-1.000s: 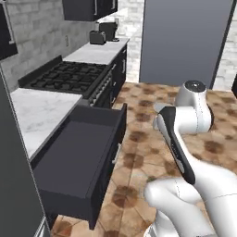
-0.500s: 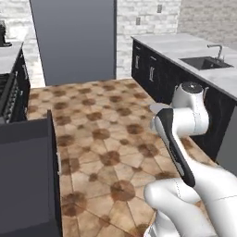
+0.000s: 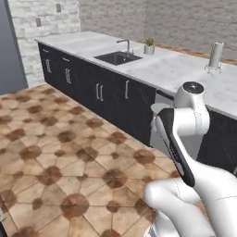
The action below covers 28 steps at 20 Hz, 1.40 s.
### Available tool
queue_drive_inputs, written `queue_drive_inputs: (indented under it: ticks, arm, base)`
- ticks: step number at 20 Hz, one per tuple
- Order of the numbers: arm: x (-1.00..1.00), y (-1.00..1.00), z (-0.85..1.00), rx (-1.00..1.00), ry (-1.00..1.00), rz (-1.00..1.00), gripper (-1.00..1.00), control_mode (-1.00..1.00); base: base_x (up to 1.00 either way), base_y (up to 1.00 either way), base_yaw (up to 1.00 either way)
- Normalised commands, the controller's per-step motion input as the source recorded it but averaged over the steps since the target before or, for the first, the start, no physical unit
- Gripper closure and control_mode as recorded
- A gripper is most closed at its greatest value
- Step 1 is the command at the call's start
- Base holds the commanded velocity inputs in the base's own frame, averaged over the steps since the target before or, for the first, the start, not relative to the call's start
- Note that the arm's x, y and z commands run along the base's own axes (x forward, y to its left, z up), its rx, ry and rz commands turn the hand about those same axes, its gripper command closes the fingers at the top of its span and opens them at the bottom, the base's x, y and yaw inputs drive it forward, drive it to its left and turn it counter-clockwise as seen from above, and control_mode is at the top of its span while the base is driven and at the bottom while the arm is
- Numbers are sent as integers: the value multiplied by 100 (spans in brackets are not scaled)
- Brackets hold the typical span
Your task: Take the pizza cutter from the drawer on the right and place it on the dining counter for cutting.
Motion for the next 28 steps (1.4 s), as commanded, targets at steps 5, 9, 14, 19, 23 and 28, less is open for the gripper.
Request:
queue_drive_inputs:
  ticks: [5,9,14,19,23,28]
  arm:
    - [0,0,0,0,0,0,100,100]
    - [0,0,0,0,0,0,100,100]
    - [0,0,0,0,0,0,100,100]
    - [0,0,0,0,0,0,100,100]
    - [0,0,0,0,0,0,100,100]
    - [0,0,0,0,0,0,100,100]
  base:
    - [-14,-58,-53]
    - [-17,-77,-41]
    - [-9,-87,-38]
    - [-8,-100,-24]
    - [-2,-100,-9]
    - [0,-100,-3]
